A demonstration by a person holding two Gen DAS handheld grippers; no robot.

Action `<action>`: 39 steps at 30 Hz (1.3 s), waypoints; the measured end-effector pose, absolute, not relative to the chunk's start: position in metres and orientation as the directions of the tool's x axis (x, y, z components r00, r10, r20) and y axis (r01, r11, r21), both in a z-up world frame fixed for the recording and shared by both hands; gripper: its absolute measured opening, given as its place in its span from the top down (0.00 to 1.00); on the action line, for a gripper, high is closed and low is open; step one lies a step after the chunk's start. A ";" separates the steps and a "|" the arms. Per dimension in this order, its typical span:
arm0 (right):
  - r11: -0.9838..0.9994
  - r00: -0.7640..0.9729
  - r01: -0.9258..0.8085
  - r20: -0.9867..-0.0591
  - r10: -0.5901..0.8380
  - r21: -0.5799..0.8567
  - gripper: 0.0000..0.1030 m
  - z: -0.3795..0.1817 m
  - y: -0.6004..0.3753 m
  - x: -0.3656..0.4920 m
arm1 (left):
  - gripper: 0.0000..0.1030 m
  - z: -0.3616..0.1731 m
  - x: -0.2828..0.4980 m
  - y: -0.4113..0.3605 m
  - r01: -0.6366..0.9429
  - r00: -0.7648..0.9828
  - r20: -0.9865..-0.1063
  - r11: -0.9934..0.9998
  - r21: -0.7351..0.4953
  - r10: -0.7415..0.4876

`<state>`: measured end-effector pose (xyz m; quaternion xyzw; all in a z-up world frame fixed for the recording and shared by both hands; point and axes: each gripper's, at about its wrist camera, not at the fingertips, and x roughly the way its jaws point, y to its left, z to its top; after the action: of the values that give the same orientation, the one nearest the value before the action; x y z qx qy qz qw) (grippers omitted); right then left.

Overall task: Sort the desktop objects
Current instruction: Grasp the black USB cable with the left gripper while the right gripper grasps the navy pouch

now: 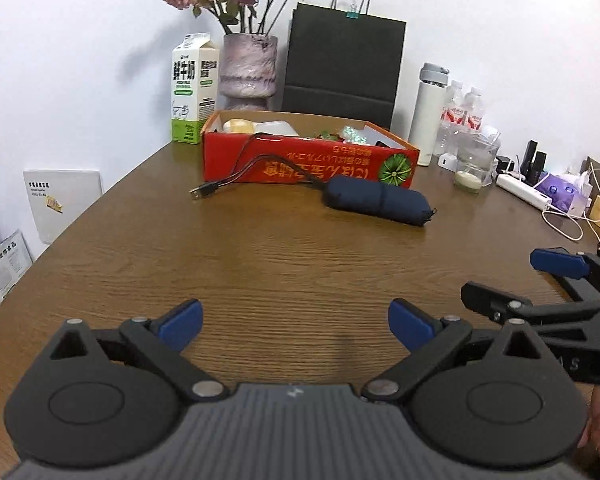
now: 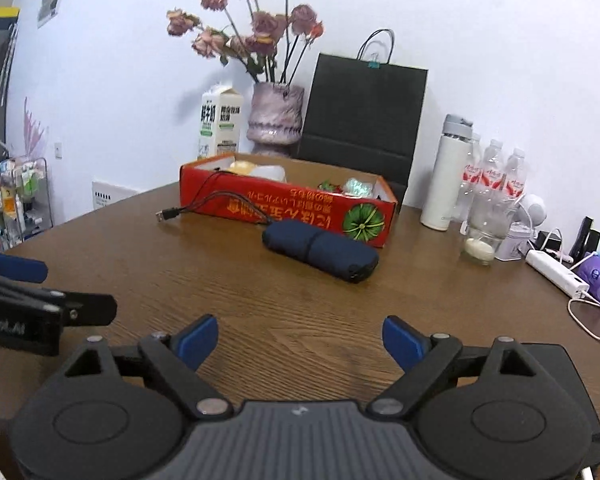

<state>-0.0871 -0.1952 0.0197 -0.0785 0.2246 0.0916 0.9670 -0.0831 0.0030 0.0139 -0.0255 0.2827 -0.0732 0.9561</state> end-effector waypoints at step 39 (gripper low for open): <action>0.970 0.816 -0.244 -0.542 0.200 -0.009 0.12 0.025 -0.222 0.096 | 0.19 0.024 0.124 0.044 0.139 0.807 -0.582 0.990 0.026 -0.098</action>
<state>0.0957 -0.2223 0.0247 -0.0388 0.2798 0.1166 0.9522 0.1236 0.0440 0.0242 0.0337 0.3041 -0.0623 0.9500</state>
